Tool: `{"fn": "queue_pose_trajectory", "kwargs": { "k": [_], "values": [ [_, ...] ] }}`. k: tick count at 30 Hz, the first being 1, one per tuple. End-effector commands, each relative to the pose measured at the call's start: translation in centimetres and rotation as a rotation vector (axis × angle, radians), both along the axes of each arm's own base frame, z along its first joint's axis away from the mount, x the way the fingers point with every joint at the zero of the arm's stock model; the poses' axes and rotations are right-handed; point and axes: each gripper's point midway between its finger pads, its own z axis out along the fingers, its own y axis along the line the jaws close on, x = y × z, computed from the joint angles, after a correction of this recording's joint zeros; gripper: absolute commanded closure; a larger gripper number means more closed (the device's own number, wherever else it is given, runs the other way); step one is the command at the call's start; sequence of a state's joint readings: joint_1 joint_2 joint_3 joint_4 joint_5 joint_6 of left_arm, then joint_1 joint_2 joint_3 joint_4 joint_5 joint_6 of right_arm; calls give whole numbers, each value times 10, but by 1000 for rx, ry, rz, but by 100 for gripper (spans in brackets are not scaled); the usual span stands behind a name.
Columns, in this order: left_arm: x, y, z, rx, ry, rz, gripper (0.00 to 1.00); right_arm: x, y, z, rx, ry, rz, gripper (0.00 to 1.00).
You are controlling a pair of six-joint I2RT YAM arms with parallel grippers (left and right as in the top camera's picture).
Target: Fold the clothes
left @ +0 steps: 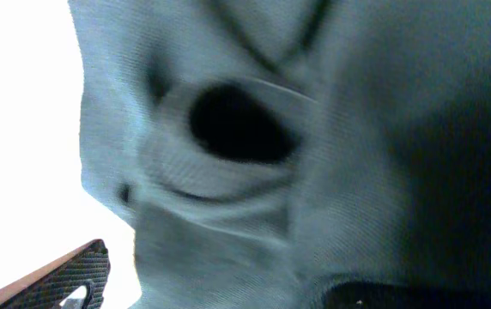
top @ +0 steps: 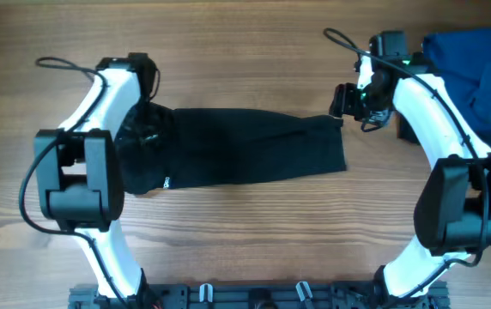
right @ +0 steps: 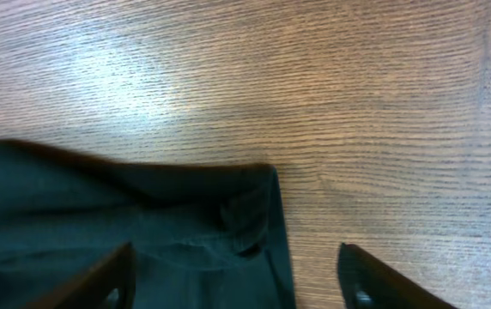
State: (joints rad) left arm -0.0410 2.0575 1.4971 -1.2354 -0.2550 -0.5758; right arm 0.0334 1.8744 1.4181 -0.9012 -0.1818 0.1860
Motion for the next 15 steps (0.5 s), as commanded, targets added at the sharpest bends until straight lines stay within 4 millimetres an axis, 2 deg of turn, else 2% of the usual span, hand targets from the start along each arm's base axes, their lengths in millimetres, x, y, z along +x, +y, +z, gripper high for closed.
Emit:
{"fn": "queue_pose_trajectory", "kwargs": {
  "k": [1,4,9,15],
  "values": [
    [11,10,32,28,-141,73,0,4,10,7,47,-51,99,20],
    [36,9,61,18,-332,108,0,0,10,-5,43,-40,115,20],
    [57,6,99,-7,-515,110,0,-13,9,-29,44,-5,113,21],
    [59,7,105,-8,-536,102,0,-33,12,-55,47,33,121,22]
  ]
}}
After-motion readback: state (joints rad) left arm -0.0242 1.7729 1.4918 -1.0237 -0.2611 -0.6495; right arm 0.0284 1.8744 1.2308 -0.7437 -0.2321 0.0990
